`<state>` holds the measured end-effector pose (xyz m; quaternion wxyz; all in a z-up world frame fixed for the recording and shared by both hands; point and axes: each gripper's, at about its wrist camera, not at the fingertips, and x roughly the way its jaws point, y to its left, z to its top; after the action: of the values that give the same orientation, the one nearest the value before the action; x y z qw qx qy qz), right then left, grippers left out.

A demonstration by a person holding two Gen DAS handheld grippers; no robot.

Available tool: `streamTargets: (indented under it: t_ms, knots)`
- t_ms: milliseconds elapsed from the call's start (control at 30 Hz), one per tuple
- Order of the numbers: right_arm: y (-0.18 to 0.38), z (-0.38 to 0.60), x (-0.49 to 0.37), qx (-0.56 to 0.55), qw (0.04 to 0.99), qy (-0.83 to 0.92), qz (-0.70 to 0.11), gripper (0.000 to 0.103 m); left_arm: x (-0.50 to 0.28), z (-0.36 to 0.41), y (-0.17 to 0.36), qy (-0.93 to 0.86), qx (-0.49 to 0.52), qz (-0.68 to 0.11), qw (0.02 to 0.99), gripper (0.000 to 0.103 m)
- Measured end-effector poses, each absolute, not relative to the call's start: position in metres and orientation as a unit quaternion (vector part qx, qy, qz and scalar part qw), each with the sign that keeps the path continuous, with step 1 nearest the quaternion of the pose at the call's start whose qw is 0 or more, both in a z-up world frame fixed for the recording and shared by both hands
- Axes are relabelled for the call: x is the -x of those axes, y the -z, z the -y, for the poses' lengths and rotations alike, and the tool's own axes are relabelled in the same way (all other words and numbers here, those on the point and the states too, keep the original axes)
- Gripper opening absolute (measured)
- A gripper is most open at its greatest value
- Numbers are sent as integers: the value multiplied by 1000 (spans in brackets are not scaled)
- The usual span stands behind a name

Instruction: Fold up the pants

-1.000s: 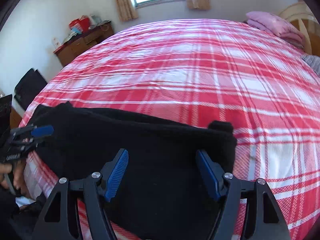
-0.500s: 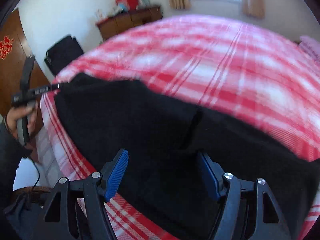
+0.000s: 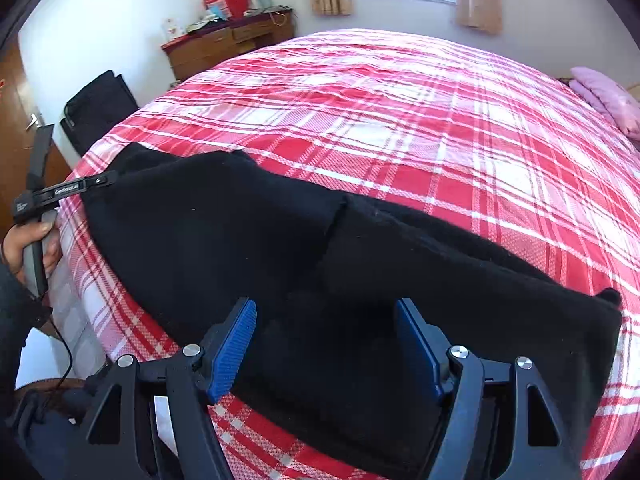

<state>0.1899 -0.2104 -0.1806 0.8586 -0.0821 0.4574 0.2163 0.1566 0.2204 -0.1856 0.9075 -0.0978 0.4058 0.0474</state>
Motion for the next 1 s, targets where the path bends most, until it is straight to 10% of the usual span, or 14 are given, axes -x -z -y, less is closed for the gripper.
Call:
streamTargets:
  t_ms: [133, 333, 600, 733, 833, 900, 1000]
  knots:
    - [191, 199, -193, 101, 866, -177, -457, 70, -160, -212, 187, -50, 73, -408, 909, 66]
    - [185, 207, -201, 75, 873, -152, -457, 21, -160, -209, 189, -49, 65, -408, 909, 71]
    - [182, 193, -192, 74, 866, -194, -454, 11, -161, -208, 191, -33, 51, -415, 908, 72]
    - [191, 179, -189, 136, 863, -191, -448, 21, -159, -211, 190, -13, 57, -418, 907, 71]
    - [188, 176, -178, 161, 847, -213, -460, 78, -158, -216, 186, -6, 79, -420, 904, 53]
    - [182, 186, -167, 153, 849, -218, -455, 78, -157, -220, 184, 16, 111, -427, 897, 31]
    - [169, 217, -155, 127, 863, -206, -444, 78, -156, -220, 185, 23, 129, -431, 893, 28]
